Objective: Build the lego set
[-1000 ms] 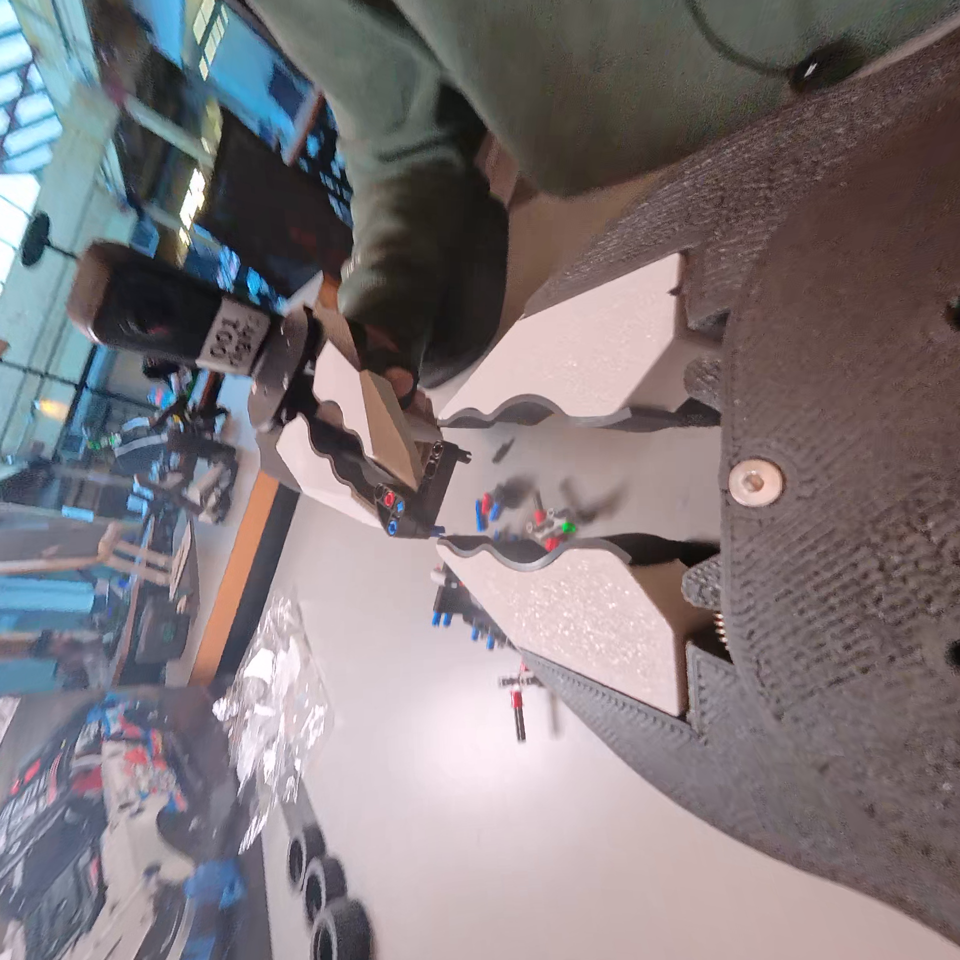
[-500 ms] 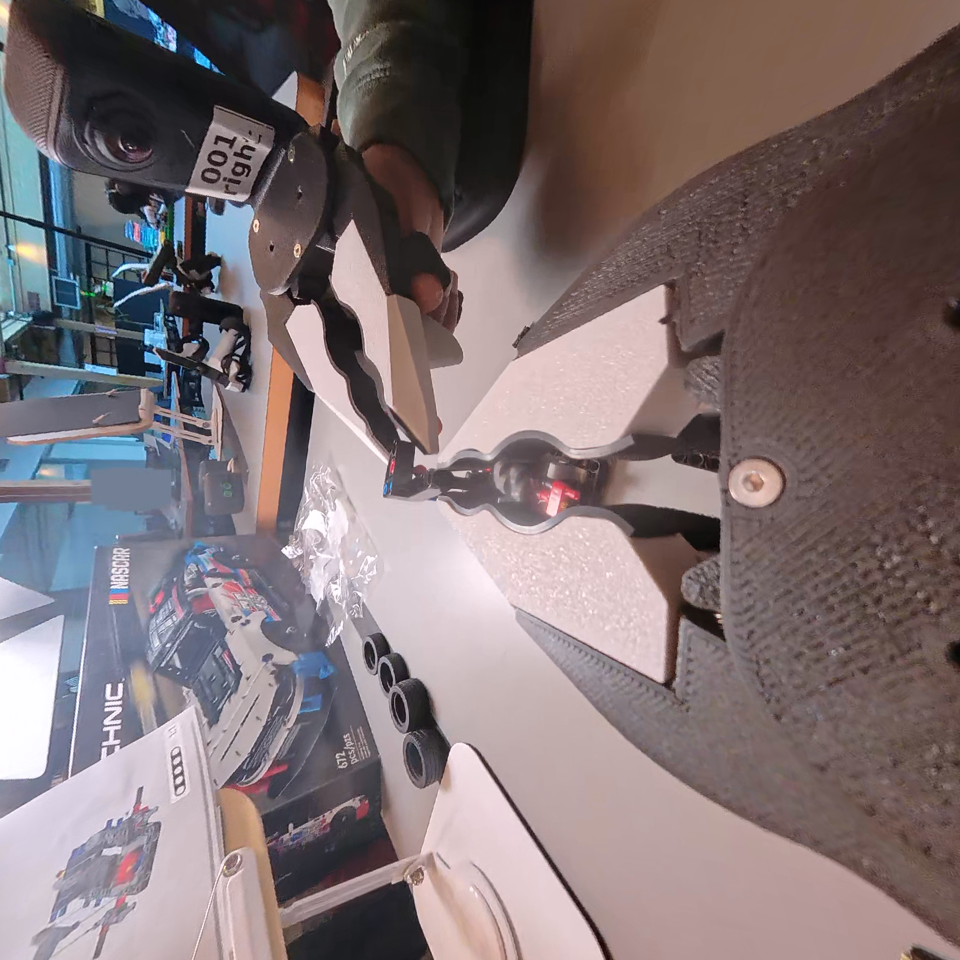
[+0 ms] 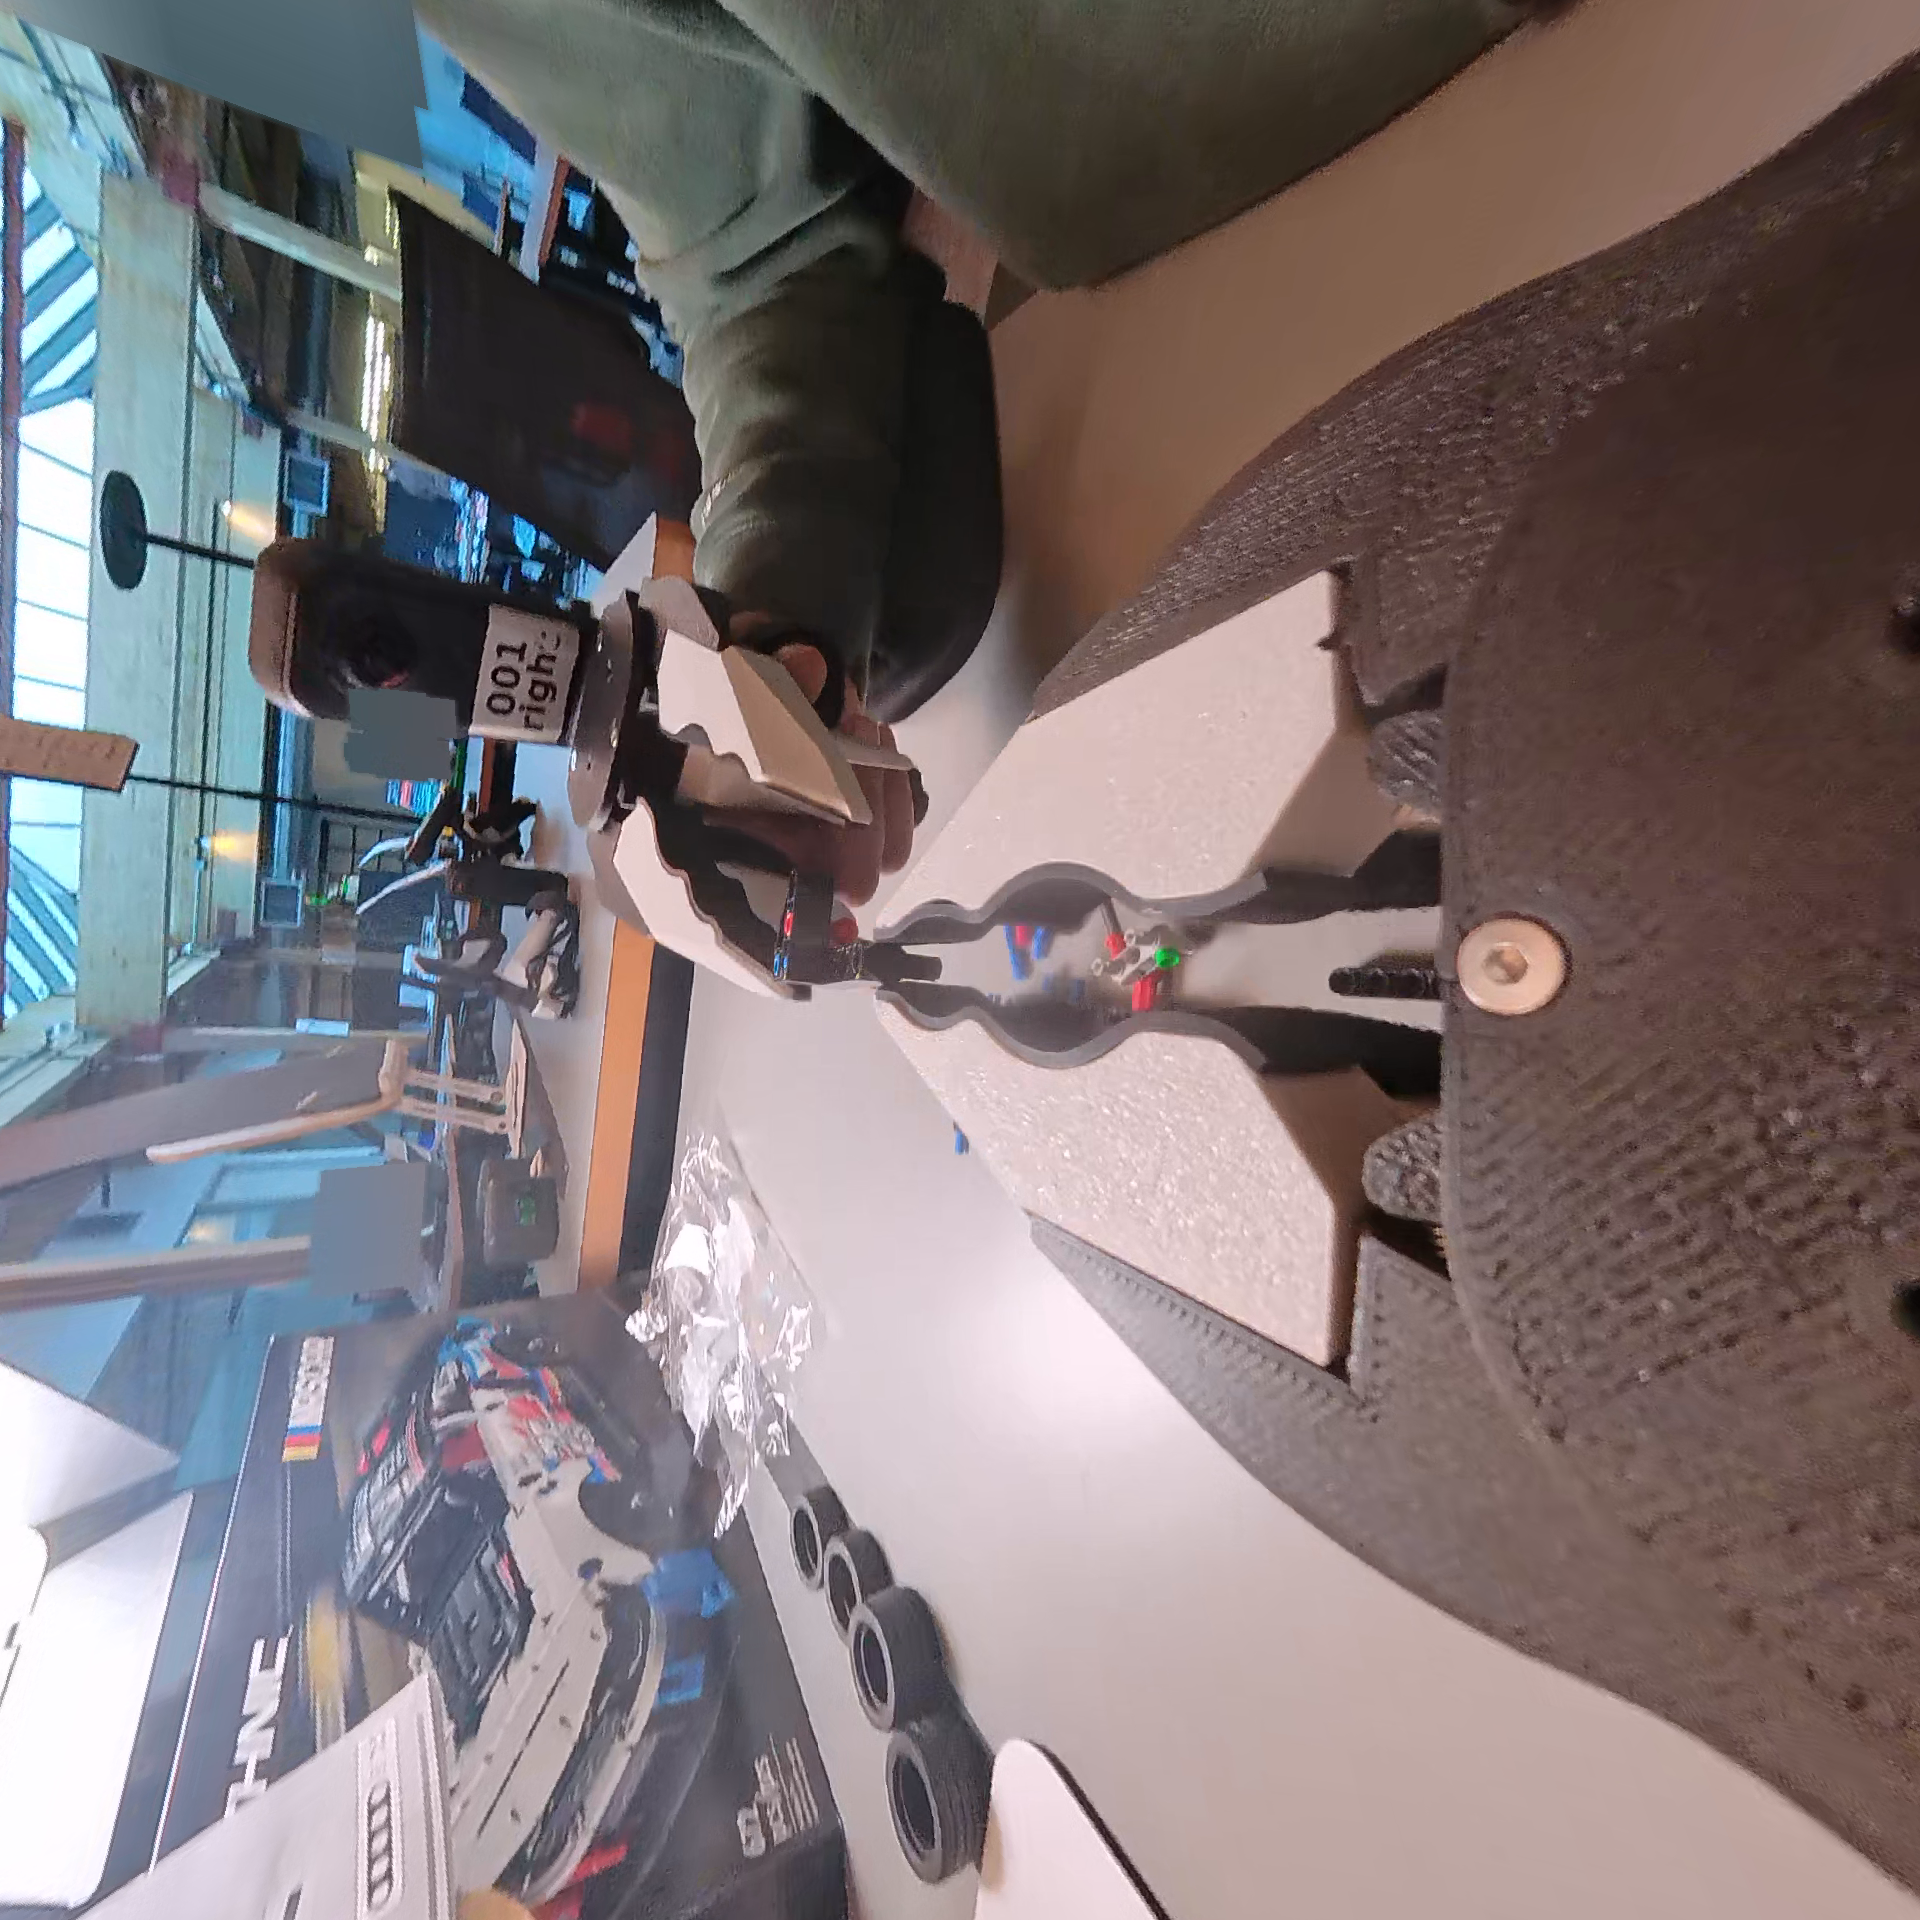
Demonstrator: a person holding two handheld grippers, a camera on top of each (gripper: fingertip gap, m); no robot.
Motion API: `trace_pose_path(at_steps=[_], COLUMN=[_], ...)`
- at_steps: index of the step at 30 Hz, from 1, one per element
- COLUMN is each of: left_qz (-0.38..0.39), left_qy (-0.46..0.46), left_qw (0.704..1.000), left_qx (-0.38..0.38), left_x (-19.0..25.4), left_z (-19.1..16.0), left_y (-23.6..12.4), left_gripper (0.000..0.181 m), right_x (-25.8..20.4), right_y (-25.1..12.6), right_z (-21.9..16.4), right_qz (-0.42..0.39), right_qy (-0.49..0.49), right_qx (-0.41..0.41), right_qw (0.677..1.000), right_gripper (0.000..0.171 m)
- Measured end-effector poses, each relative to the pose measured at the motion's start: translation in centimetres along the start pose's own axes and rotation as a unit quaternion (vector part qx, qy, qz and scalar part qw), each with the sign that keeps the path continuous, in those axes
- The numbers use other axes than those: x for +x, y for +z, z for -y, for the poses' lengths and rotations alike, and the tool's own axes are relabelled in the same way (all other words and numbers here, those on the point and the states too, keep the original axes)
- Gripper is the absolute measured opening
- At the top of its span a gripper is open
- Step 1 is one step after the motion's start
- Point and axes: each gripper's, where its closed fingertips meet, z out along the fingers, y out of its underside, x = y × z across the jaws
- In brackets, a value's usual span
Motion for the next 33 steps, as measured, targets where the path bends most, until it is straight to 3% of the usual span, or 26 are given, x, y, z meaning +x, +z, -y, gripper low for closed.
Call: trace_pose_path(at_steps=[5, 13, 17, 26, 30, 33], left_qz=[-0.022, -0.055, -0.065, 0.037, 0.104, 0.101], left_qy=[0.0, -0.012, -0.027, -0.066, -0.09, -0.103], left_qw=[1.0, 0.998, 0.997, 0.997, 0.988, 0.985], left_qx=[-0.006, -0.001, -0.002, -0.011, -0.07, -0.096], left_x=[1.0, 1.7, 1.9, -1.9, -4.7, -4.9], left_z=[-0.3, -0.2, -0.4, -1.2, -3.5, -4.5], left_y=[0.3, 0.3, 0.3, 0.1, -0.5, -0.3], left_gripper=[0.004, 0.004, 0.004, 0.007, 0.013, 0.019], right_x=[-0.4, -1.4, -1.5, 1.6, 3.9, 4.8], right_y=[0.1, -0.1, -0.1, 0.1, -0.3, -0.7], right_z=[-0.3, -0.1, -0.1, -1.2, -2.7, -3.5], right_qz=[0.004, 0.048, 0.055, -0.053, -0.113, -0.127], right_qy=[-0.013, 0.017, 0.021, -0.006, -0.031, -0.022], right_qx=[-0.008, 0.007, 0.009, -0.026, -0.074, -0.092], right_qw=[1.0, 0.999, 0.998, 0.998, 0.99, 0.987], right_gripper=[0.024, 0.029, 0.023, 0.023, 0.023, 0.024])
